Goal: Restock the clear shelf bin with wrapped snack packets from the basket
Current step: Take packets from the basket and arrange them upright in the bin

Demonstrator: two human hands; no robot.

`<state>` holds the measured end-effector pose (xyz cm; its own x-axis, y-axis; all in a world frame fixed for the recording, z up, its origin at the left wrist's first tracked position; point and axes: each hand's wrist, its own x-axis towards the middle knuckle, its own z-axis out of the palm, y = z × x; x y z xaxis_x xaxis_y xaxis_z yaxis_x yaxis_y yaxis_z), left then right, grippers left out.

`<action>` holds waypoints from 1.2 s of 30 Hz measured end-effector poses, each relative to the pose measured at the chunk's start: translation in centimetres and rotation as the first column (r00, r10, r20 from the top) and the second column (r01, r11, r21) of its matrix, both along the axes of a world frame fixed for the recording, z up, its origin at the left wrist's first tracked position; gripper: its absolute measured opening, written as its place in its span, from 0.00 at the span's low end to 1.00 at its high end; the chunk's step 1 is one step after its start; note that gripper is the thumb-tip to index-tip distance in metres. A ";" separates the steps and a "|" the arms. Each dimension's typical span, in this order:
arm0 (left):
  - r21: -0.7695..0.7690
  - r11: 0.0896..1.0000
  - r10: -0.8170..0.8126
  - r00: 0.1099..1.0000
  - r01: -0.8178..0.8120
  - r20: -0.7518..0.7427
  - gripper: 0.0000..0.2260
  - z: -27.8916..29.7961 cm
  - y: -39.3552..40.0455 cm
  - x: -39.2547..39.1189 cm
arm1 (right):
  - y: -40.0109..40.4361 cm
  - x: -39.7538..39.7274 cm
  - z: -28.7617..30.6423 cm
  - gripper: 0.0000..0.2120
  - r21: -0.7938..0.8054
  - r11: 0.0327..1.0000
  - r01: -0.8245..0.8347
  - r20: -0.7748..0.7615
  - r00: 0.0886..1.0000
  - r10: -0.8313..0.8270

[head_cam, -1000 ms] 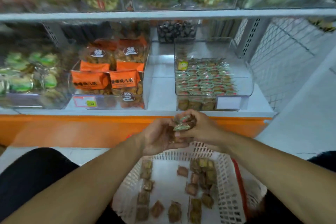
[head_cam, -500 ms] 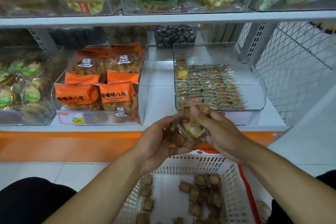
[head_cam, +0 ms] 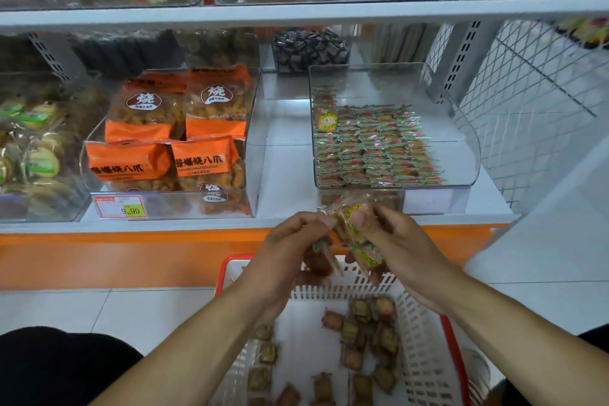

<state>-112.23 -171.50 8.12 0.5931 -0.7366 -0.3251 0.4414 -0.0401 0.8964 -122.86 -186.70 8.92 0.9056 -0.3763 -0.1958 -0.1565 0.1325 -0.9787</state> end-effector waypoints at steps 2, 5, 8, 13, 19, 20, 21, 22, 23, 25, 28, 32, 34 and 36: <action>-0.003 1.000 -0.025 0.998 0.026 0.052 0.11 0.1 0.1 -0.2 | 0.2 -0.1 0.0 0.22 -0.090 0.996 0.014 0.011 1.000 -0.013; 0.009 0.999 -0.044 0.997 0.044 0.068 0.13 0.1 0.1 -0.4 | 0.5 -0.1 0.1 0.26 -0.137 0.990 -0.004 0.021 1.000 0.007; 0.010 1.000 -0.022 0.997 0.021 0.073 0.11 0.1 0.1 -0.5 | 0.5 -0.1 0.2 0.31 -0.165 0.986 -0.031 0.005 0.999 0.033; -0.015 0.998 0.063 0.998 -0.063 -0.001 0.10 0.3 -0.1 -0.1 | 0.5 -0.1 0.3 0.27 -0.051 0.998 0.031 0.046 0.999 -0.029; -0.038 0.999 0.005 0.999 -0.006 -0.034 0.12 0.2 -0.2 0.0 | 0.5 -0.2 0.5 0.09 0.049 0.994 0.097 0.011 0.995 -0.097; -0.038 0.999 -0.002 1.000 0.001 -0.030 0.11 0.2 -0.1 0.1 | 0.4 -0.2 0.7 0.10 0.087 0.990 0.107 0.013 0.994 -0.108; -0.041 0.999 -0.002 1.000 0.001 -0.030 0.09 0.1 -0.1 0.2 | 0.3 -0.2 0.9 0.10 0.110 0.986 0.122 0.013 0.992 -0.124; -0.043 0.999 0.010 0.999 -0.011 -0.035 0.06 0.1 -0.1 0.2 | 0.2 -0.1 1.0 0.08 0.117 0.983 0.139 0.010 0.990 -0.141; -0.041 0.999 0.030 0.999 -0.032 -0.041 0.05 0.1 -0.1 0.3 | 0.0 -0.1 1.0 0.04 0.111 0.982 0.152 0.011 0.988 -0.154; -0.027 0.996 0.082 0.995 -0.083 -0.050 0.05 0.0 -0.1 0.5 | -0.6 -0.1 1.2 0.02 0.100 0.981 0.169 0.024 0.985 -0.172; 0.005 0.993 0.117 0.993 -0.117 -0.012 0.05 -0.1 0.0 1.2 | -2.1 0.0 2.0 0.05 0.047 0.988 0.149 0.036 0.988 -0.151; 0.040 0.998 0.033 0.987 -0.039 0.155 0.07 0.4 0.5 2.0 | -3.7 -0.5 3.1 0.10 -0.279 0.952 -0.127 -0.029 0.992 0.124; 0.041 0.998 -0.053 0.981 0.046 0.189 0.11 0.8 0.6 1.9 | -3.7 -0.6 3.1 0.11 -0.354 0.911 -0.211 -0.073 0.977 0.198; 0.063 0.993 -0.114 0.966 0.102 0.233 0.12 1.0 0.7 1.6 | -3.4 -0.6 3.0 0.09 -0.331 0.924 -0.191 -0.078 0.981 0.175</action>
